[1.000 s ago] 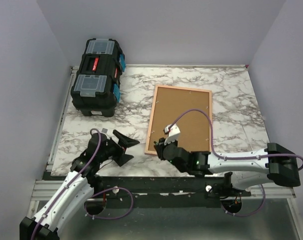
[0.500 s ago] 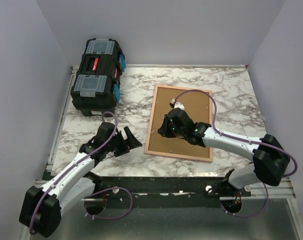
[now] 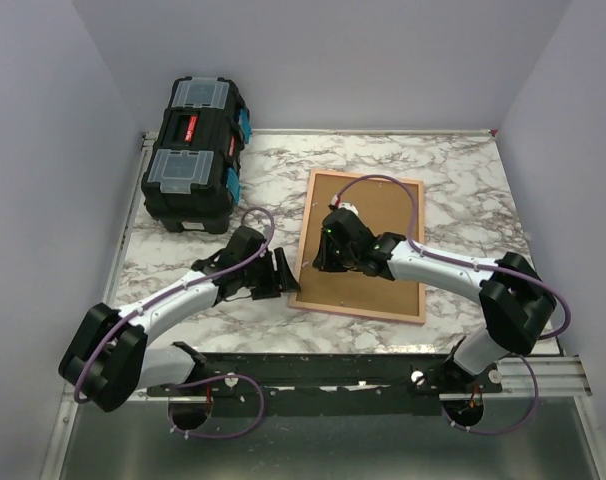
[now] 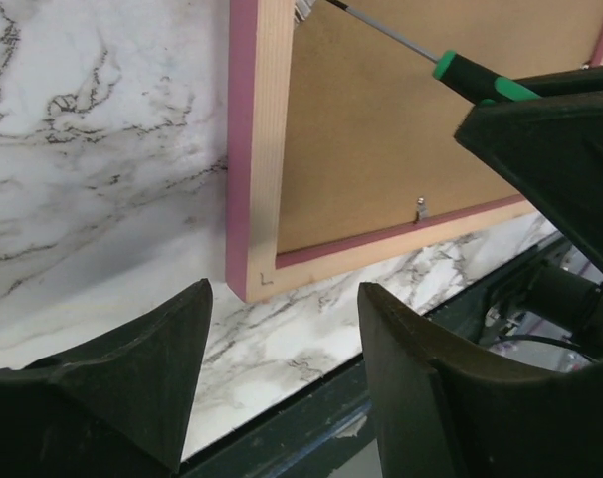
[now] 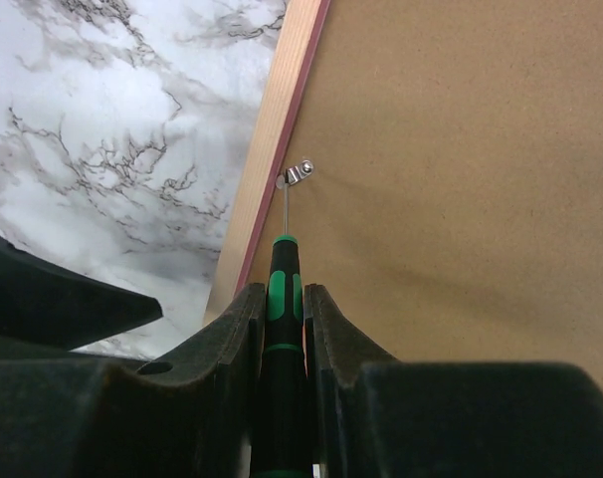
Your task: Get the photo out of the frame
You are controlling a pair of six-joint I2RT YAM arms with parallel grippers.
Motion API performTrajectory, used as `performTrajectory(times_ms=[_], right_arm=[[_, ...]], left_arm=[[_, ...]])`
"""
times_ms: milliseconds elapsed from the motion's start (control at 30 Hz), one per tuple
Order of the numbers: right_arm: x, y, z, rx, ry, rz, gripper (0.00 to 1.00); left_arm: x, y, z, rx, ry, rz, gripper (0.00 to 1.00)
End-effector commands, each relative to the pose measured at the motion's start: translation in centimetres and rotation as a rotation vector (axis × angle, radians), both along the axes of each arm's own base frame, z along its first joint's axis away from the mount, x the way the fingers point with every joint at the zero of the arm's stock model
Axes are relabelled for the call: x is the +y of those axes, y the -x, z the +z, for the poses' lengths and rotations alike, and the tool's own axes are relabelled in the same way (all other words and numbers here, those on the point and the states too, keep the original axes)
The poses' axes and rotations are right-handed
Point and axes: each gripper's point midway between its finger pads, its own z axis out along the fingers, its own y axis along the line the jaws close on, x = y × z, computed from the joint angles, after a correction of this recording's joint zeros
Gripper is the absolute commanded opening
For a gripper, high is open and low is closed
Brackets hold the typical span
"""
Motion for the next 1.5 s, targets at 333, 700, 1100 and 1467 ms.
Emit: performTrajectory(times_ms=[333, 700, 1100, 1467], right_arm=[[0.1, -0.7, -0.6, -0.008, 0.018, 0.001, 0.01], [-0.6, -1.6, 0.1, -0.046, 0.061, -0.024, 0.01], [1.0, -1.6, -0.6, -0.017, 0.031, 0.018, 0.01], [1.1, 0.3, -1.0, 0.038, 0.002, 0.071, 0.01]], left_arm=[[-0.9, -1.9, -2.2, -0.04, -0.121, -0.003, 0.47], [-0.4, -1.3, -3.3, -0.028, -0.132, 0.007, 0.44], [-0.3, -1.0, -3.8, -0.011, -0.132, 0.018, 0.36], [-0.1, -0.8, -4.6, 0.003, -0.158, 0.027, 0.32]])
